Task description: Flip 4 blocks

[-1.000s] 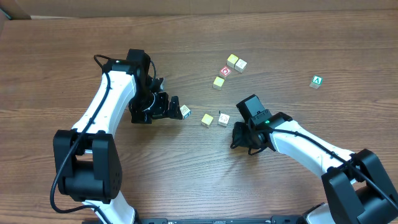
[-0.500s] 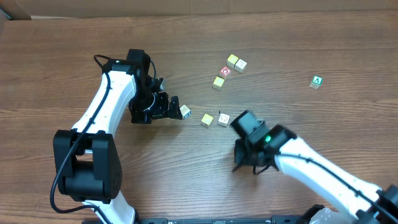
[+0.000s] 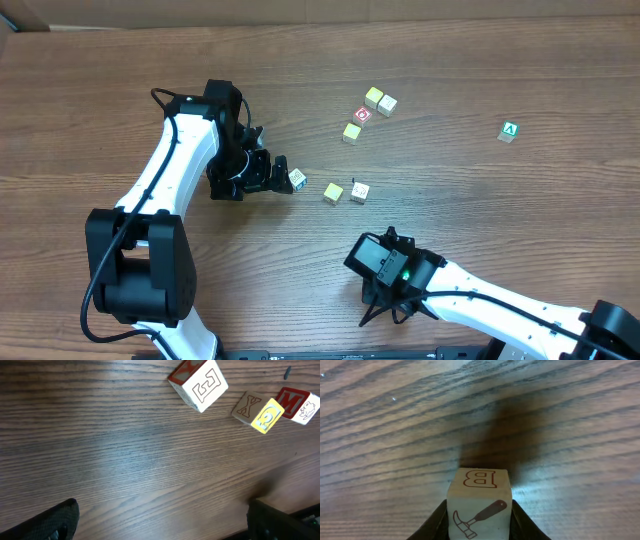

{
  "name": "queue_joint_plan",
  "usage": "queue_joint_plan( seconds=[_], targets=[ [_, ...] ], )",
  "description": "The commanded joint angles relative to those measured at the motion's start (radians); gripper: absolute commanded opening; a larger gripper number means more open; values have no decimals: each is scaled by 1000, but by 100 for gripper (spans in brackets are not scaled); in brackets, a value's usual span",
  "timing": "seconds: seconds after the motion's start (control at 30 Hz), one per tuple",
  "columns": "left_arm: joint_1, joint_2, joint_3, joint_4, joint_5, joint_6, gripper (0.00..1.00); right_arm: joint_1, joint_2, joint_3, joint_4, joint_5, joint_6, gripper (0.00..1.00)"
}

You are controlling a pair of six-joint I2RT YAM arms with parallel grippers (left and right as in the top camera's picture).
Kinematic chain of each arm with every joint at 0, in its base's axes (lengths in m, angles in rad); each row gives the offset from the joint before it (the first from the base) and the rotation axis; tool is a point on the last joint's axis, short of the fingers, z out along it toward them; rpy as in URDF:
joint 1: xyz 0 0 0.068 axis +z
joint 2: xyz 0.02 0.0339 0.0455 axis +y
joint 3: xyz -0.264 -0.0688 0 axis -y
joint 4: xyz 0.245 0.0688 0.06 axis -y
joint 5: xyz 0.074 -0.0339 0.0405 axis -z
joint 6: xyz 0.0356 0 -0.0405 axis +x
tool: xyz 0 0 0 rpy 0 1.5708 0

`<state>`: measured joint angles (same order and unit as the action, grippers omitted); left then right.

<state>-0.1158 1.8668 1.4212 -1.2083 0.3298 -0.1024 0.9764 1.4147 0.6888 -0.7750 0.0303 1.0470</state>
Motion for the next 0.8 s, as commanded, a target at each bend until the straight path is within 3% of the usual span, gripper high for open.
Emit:
queue_joint_plan(
  seconds=[0.0,0.3,0.37,0.47,0.67,0.77],
  targets=[
    [3,13,14,3,0,-10,100,6,-5,-24,29,3,-21,11],
    [3,13,14,5,0,-10,100,4,-5,-24,112,17,-113,15],
    [3,13,14,5,0,-10,100,4,-2,-24,116,26,-113,18],
    [3,13,14,5,1,-10,100,4,6,-24,118,31,-113,32],
    [3,13,14,5,0,-10,100,4,12,-24,134,40,-113,33],
    [3,13,14,5,0,-10,100,4,12,-24,150,40,-113,39]
  ],
)
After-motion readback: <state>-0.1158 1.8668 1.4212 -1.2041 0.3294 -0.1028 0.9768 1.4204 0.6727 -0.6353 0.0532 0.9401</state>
